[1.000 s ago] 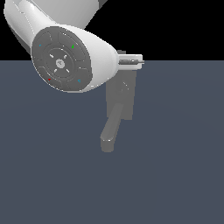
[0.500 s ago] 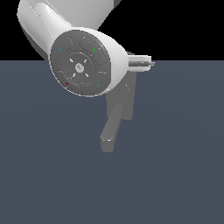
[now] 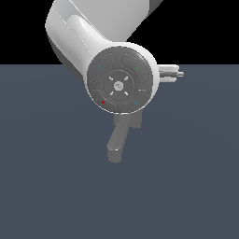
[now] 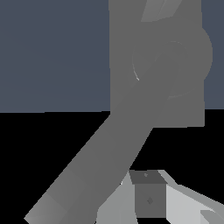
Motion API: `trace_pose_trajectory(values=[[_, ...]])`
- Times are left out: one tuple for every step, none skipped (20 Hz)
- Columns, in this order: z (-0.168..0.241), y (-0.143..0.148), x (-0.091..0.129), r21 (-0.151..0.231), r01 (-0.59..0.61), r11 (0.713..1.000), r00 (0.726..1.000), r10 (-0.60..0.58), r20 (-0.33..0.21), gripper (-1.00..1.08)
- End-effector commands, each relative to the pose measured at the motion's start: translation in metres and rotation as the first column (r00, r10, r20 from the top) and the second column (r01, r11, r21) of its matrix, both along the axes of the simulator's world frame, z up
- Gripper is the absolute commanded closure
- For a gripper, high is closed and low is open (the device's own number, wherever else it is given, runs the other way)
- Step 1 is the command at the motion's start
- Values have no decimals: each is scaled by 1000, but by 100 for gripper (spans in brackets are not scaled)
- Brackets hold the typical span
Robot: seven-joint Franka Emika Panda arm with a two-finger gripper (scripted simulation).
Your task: Turn on the faucet by rotating a designated handle.
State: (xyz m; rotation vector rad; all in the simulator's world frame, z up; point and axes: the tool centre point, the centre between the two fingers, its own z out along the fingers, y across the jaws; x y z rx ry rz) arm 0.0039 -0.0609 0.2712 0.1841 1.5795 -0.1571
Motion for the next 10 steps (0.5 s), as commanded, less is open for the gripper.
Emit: trace_pose_trajectory(values=[[14,-22,5,-33,-3,999,1000,3,7,108],[14,-26,5,-34,-3,999,1000,3,9,108],[14,-26,5,-34,-3,999,1000,3,9,108],[4,-16,-2,11,11,1000,1000,-11,29,108],[1,-19,-2,8,10,1000,1000,-11,28,108],[-1,-22,-2,6,10,1000,1000,-10,27,108],[-3,-25,-3,3,9,1000,1000,-9,26,108],[-5,-28,-3,1,8,1000,1000,-8,25,108],[-7,-31,-3,-1,8,1000,1000,-8,24,108],[-9,-34,-3,-4,7,1000,1000,-7,23,108]])
